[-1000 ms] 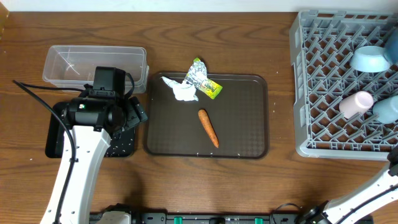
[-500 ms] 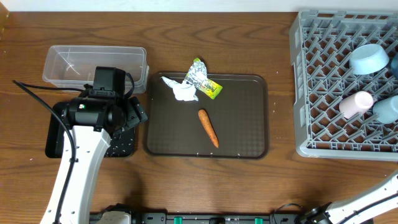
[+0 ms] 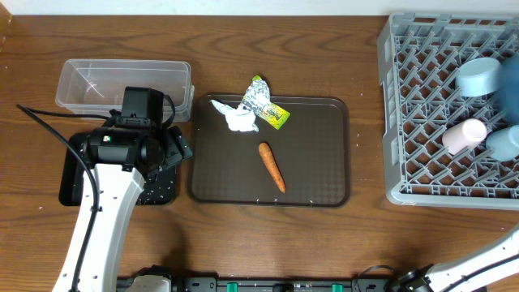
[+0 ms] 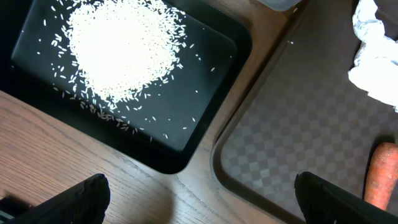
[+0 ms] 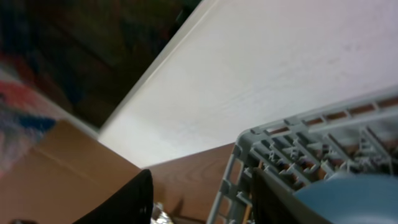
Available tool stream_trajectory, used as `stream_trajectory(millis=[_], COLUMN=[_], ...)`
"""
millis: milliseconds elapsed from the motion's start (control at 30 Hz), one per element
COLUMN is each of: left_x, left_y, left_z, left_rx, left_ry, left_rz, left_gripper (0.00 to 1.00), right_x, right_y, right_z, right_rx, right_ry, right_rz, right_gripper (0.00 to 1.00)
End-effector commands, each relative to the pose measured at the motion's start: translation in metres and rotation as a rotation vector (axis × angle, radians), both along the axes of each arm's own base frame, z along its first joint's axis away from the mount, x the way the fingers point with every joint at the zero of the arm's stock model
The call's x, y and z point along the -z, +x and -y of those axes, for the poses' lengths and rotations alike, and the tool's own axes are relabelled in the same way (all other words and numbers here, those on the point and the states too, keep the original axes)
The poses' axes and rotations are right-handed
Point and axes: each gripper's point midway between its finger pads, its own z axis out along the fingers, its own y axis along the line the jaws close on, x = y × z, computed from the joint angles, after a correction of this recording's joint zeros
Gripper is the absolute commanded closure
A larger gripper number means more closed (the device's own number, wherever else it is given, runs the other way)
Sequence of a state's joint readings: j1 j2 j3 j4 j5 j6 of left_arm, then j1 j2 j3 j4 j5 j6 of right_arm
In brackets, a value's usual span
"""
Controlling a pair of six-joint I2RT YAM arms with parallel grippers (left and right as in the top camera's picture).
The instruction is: Sort waste into correct bins and load items into the dishwasher rack
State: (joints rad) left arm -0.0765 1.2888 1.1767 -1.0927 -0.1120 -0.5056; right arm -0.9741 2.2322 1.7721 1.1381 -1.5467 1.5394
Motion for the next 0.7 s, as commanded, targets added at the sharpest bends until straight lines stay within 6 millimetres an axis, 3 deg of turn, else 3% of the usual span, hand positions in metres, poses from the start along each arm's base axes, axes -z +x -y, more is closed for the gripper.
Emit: stream_trajectory(millis=[0, 133, 233, 367, 567, 667], left_x=[0.001, 0.001, 0.001, 0.001, 0.001, 0.001], left_y=[0.000, 0.000, -0.001, -0.001, 0.000, 0.000], left_z=[-0.003, -0.003, -0.003, -0.003, -0.003, -0.003], left_rx=[-0.022, -0.022, -0.021, -0.022, -0.021, -0.022], left_ry=[0.004, 0.004, 0.004, 0.004, 0.004, 0.004], left_rz=[-0.002, -0.002, -0.003, -0.003, -0.002, -0.002], left_gripper=[0.02, 0.02, 0.02, 0.02, 0.02, 0.02], right_x=[-0.002, -0.004, -0.009, -0.022, -0.046, -0.043], right_y=[-0.014, -0.018, -0.021, -0.025, -0.028, -0.023], right_z=[0.015, 0.018, 0.014, 0.007, -0.001, -0.001], right_rx=[0.031, 0.041, 0.041, 0.044, 0.043, 0.029], right_ry=[0.088, 0.094, 0.070, 0.032, -0.055, -0.110], right_rz=[-0.064, -0.067, -0.051, -0.020, 0.037, 0.064], right_gripper=[0.46, 0.44, 0.36, 0.01, 0.01, 0.01])
